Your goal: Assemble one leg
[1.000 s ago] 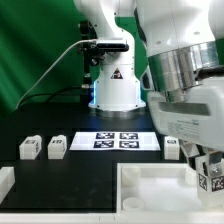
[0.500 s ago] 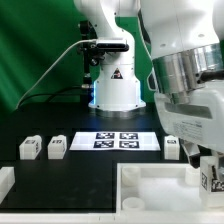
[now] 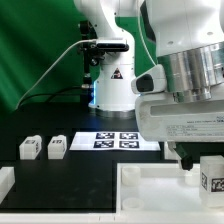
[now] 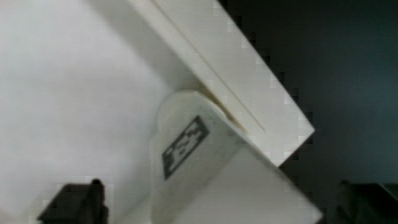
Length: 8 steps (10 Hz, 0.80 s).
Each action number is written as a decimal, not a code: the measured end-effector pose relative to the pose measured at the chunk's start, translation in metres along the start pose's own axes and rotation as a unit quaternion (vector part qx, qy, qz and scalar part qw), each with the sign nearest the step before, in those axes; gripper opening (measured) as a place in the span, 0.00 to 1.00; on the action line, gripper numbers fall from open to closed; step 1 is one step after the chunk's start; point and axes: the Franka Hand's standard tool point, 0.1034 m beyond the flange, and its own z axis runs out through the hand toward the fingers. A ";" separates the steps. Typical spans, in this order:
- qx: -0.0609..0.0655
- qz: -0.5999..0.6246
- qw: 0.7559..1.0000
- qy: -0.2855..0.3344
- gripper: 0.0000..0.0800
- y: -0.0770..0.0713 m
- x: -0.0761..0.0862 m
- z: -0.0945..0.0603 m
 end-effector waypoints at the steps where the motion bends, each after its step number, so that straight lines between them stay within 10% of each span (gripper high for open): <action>1: -0.004 -0.065 0.998 0.000 0.81 0.000 0.000 0.000; 2: -0.028 -0.187 0.982 -0.009 0.81 0.000 -0.003 0.002; 5: -0.030 -0.227 0.973 -0.010 0.73 -0.001 -0.001 0.003; 7: -0.027 -0.139 0.990 -0.009 0.38 -0.002 -0.002 0.003; 8: -0.027 -0.106 0.994 -0.008 0.38 -0.001 -0.001 0.003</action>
Offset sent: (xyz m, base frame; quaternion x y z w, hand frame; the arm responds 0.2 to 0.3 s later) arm 0.0000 0.0000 0.0000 0.0000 0.0000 -0.0899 0.9960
